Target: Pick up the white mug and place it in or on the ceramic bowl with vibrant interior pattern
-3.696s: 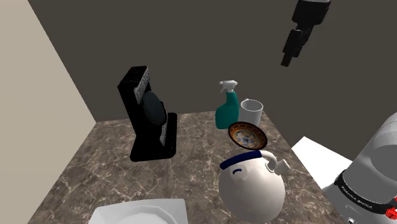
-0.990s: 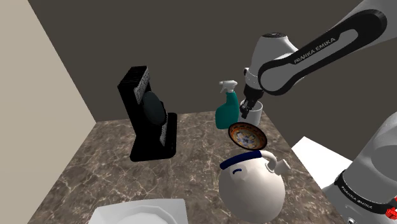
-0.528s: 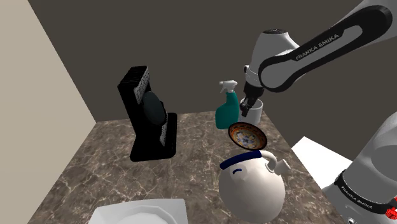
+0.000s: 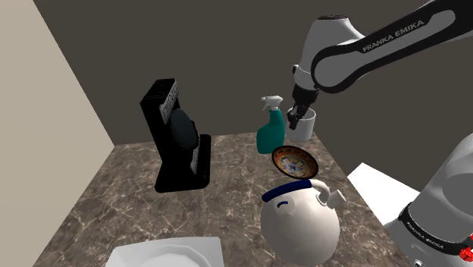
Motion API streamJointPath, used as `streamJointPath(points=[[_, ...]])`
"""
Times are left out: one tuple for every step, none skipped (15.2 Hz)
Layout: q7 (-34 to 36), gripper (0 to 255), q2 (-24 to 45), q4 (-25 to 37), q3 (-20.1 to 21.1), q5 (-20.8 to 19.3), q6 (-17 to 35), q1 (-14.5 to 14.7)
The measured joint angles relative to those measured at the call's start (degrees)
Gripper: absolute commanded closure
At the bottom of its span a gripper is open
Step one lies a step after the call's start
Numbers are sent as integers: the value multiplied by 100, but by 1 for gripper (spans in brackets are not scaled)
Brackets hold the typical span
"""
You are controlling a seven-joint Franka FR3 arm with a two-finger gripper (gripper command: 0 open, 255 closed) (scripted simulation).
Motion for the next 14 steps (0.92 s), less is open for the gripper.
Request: streamJointPath(points=[[-1, 255, -39, 49, -4, 0, -88, 0], [3, 255, -74, 92, -5, 1, -168, 3], [0, 255, -107, 135, -10, 0, -244, 3], [-15, 255, -170, 169, -25, -1, -340, 0], [-5, 255, -211, 226, -21, 2, -438, 5], [-6, 255, -226, 297, -26, -3, -523, 2], [-2, 255, -241, 357, -25, -4, -600, 2], [-13, 255, -280, 406, -38, -7, -688, -1], [-19, 255, -324, 459, -46, -8, -784, -3], [-7, 255, -350, 512, -41, -6, -864, 2], [-5, 255, -386, 560, -42, -6, -947, 4], [-6, 255, -404, 613, -47, -8, -1018, 2], [45, 255, -471, 623, -10, 9, -1095, 28], [118, 255, -565, 590, 45, 35, -1154, 66]])
